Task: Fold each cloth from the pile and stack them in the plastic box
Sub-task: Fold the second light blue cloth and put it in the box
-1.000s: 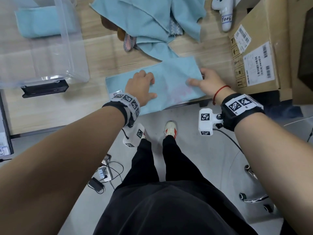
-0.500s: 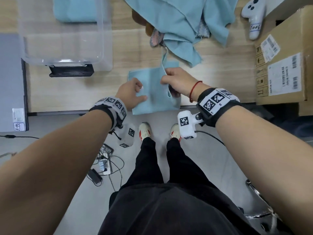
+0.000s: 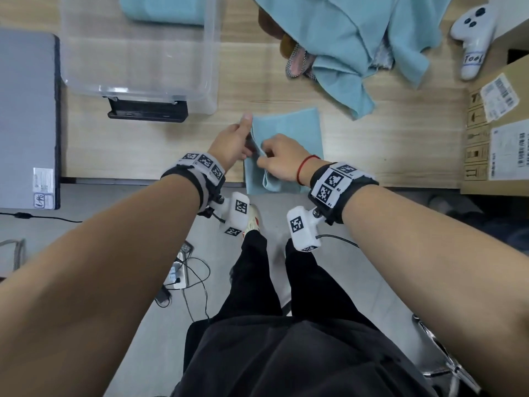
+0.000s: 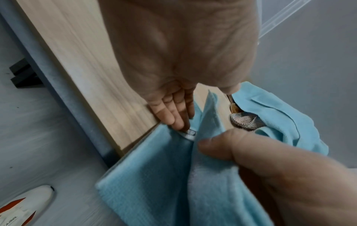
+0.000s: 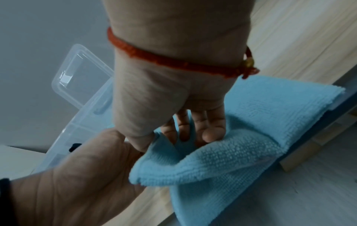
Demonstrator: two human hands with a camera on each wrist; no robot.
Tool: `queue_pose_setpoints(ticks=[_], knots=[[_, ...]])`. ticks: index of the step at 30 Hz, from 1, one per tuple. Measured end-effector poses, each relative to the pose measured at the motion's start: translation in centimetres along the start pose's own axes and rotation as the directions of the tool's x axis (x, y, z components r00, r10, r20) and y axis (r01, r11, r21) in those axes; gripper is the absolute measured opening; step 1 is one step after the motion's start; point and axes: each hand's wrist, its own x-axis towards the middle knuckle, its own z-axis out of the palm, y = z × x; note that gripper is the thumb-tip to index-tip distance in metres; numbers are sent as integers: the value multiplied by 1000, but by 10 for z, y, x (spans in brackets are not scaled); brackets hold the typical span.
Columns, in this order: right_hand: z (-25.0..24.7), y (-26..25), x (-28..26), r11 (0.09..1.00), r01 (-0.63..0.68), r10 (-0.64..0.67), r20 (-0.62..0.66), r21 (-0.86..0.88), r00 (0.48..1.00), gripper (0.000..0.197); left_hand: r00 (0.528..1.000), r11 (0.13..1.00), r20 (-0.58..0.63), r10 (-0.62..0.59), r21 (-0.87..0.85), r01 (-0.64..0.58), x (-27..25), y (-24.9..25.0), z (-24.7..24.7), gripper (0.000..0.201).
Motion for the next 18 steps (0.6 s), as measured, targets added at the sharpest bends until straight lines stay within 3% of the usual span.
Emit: queue_pose_setpoints(ticks=[2, 5, 9, 12, 15, 18], knots=[[2, 0, 2, 1000, 9, -9, 7, 21, 1000, 27, 1000, 1000, 10, 12, 0, -12, -1, -1, -2, 73], [3, 1, 1, 992, -4, 1, 26, 123, 1000, 20, 992, 990, 39, 124, 55, -126, -2, -5, -5, 31], [-7, 14, -4, 992, 26, -19, -55, 125, 998, 17, 992, 985, -13, 125, 118, -123, -1, -11, -7, 49], [-17, 36, -8, 999, 38, -35, -133, 21, 990, 28, 986, 969, -72, 148, 210, -130, -1, -8, -6, 47], [-20, 58, -18, 998, -13, 6, -94, -69, 996, 45, 966, 932, -168, 194, 339, -129, 4, -11, -6, 38], [-17, 68, -25, 995, -35, 24, -110, -93, 994, 54, 936, 929, -270, 225, 349, -122, 3, -12, -5, 42]])
